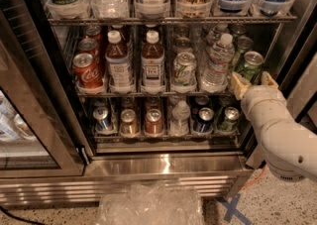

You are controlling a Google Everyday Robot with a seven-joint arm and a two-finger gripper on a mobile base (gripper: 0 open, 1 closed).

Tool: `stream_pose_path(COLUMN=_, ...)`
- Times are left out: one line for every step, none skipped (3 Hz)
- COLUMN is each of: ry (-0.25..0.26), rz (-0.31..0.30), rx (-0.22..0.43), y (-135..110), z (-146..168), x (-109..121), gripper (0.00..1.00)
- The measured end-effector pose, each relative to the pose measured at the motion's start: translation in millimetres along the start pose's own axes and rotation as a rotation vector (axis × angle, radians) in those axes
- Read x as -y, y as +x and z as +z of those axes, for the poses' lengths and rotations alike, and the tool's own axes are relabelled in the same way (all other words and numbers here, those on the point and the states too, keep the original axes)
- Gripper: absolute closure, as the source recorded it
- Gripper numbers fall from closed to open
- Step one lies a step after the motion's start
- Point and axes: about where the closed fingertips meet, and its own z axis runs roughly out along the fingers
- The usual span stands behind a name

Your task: Pick green can from middle shelf of fridge

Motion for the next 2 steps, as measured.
stream_pose_path(ry=0.010, rz=0.014, rx=-0.001, y=0.5, z=6.6, x=5.1, gripper=0.36)
stream_pose_path(ry=0.009, rz=0.033, rx=0.004, y=-0.5, z=17.5, x=5.8, gripper=0.37)
